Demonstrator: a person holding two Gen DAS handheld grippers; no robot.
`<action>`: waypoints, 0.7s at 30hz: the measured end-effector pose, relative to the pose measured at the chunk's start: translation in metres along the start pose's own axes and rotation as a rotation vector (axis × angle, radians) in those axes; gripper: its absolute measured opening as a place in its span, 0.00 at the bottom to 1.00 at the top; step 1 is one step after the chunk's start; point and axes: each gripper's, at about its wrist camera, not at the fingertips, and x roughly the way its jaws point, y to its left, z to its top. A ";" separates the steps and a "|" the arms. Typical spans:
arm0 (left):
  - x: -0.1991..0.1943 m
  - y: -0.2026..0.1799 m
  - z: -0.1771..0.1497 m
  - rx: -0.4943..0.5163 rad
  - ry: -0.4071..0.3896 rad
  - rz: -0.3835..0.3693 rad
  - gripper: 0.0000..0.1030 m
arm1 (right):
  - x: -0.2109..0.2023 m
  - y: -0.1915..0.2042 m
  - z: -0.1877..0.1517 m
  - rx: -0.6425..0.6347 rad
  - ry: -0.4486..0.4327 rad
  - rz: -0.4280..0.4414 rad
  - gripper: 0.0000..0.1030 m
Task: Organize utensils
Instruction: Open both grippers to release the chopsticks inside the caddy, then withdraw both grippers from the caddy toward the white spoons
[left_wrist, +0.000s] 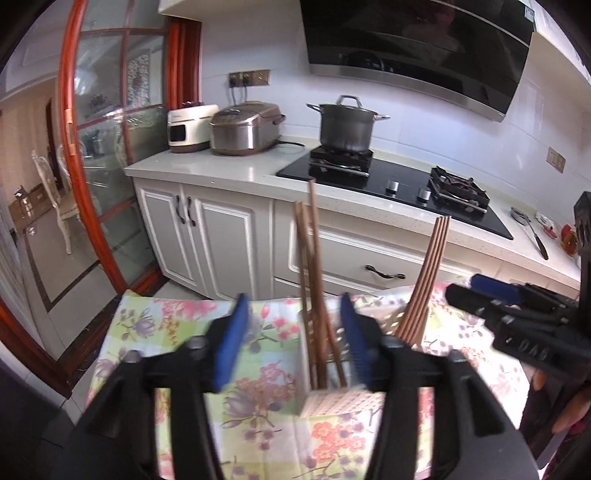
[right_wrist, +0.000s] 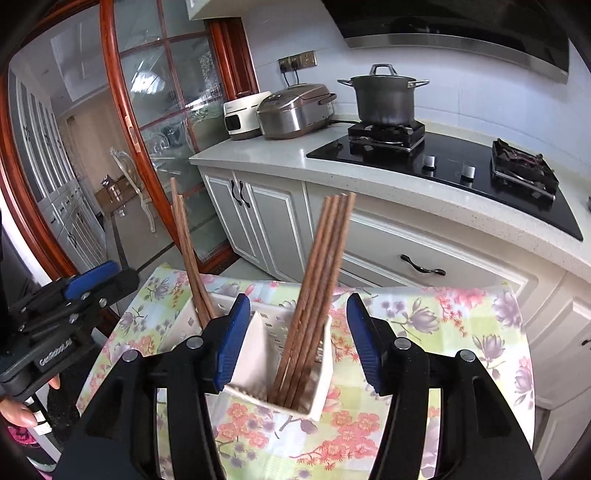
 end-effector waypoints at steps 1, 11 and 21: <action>-0.004 0.001 -0.005 0.003 -0.005 0.009 0.57 | -0.003 -0.002 -0.005 0.004 -0.002 -0.001 0.52; -0.032 0.011 -0.089 0.033 -0.015 0.020 0.83 | -0.030 -0.007 -0.083 0.036 -0.024 0.009 0.52; -0.047 -0.009 -0.166 0.071 0.002 0.029 0.92 | -0.051 -0.013 -0.161 0.120 -0.043 -0.010 0.55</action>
